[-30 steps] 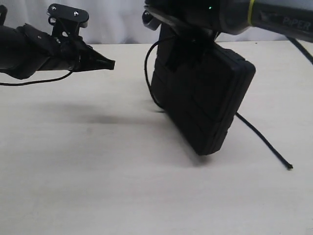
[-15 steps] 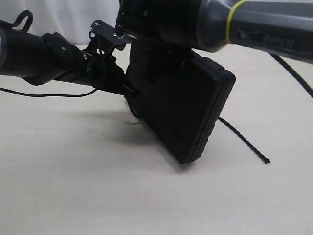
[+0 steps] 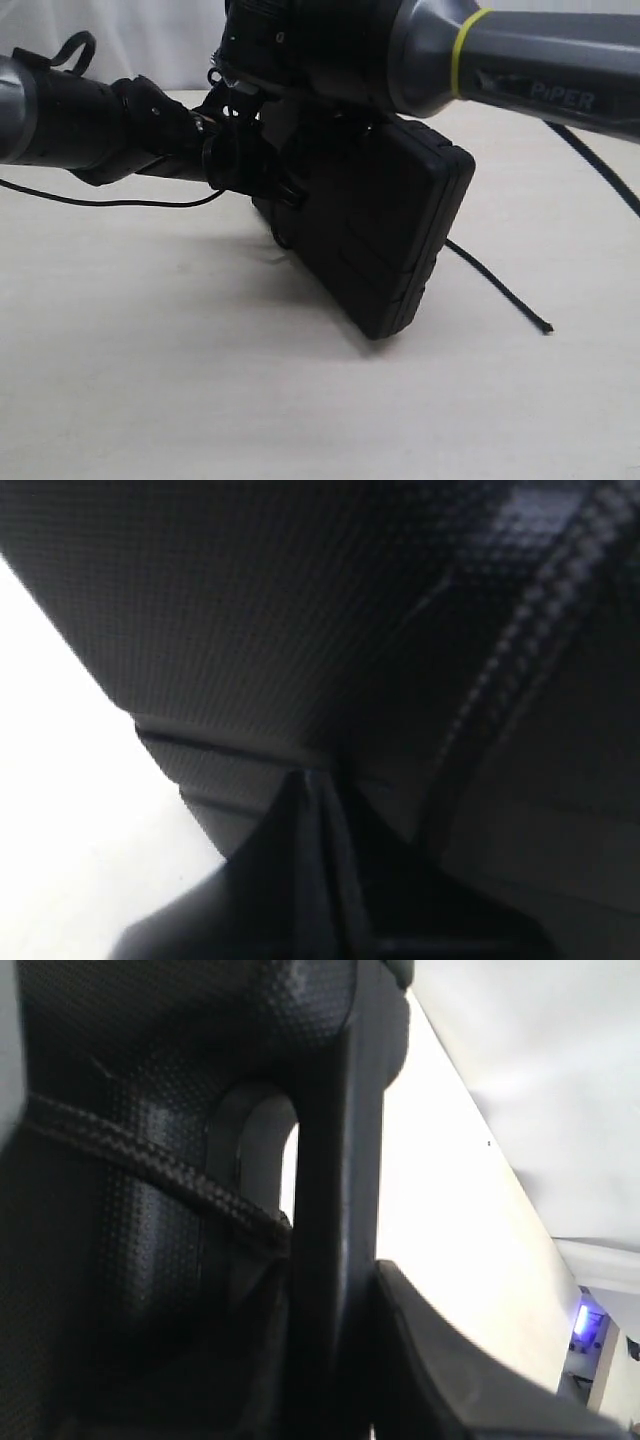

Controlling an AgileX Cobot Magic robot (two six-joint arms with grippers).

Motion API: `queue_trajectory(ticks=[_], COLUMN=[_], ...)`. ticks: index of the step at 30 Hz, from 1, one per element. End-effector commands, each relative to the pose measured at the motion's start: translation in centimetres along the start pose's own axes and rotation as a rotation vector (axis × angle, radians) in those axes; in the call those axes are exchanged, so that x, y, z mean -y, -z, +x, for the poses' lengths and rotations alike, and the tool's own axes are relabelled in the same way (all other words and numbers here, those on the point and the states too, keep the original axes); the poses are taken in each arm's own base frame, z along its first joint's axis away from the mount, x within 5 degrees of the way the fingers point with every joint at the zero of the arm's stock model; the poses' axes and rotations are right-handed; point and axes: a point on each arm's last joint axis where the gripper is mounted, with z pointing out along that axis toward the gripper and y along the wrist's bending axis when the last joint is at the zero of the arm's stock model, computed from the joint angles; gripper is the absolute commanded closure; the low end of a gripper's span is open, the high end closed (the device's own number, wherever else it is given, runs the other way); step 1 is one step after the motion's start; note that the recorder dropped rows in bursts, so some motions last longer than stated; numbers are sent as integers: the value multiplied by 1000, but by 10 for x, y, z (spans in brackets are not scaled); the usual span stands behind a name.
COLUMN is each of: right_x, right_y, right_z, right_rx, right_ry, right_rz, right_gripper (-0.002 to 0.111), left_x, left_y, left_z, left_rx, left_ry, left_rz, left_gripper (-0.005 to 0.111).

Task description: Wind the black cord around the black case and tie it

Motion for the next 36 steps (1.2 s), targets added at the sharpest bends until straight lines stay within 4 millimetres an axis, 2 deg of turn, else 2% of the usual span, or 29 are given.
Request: queue_trajectory(ticks=[1,5,10,16,19,22,26,30,33,36], right_x=[12,25,48,83,102,106,100,80,58,30], right_y=[10,12,-5,-19,-21,-28,-31,-21,-17,-18], right_z=[-5,-9,-1,27,48,61,61,50,44,35], right_rx=[66,105,56,-17,-58,-89,-78,-29,-44,-37], right_ry=[30,71,25,-10,-82,-107,-124,-91,-40,37], right_rz=[84,212,227,276,264,242,227,191,181,181], right_gripper=[104,104,104,104,104,104,104,104,104,104], left_x=[-6,-11,-13,-15,-15,-15,-13,-14,-20,-27], left_y=[2,2,3,7,7,8,19,39,55,68], left_z=[1,2,0,-4,-4,-6,-12,-25,-32,-31], left_rx=[0,-4,14,41,41,45,57,101,141,172], left_ry=[25,52,58,55,55,57,48,24,44,80], left_rz=[-11,-16,-39,-60,-60,-61,-33,-22,-39,-83], left_gripper=[107,107,107,105,97,87,80,80,80,80])
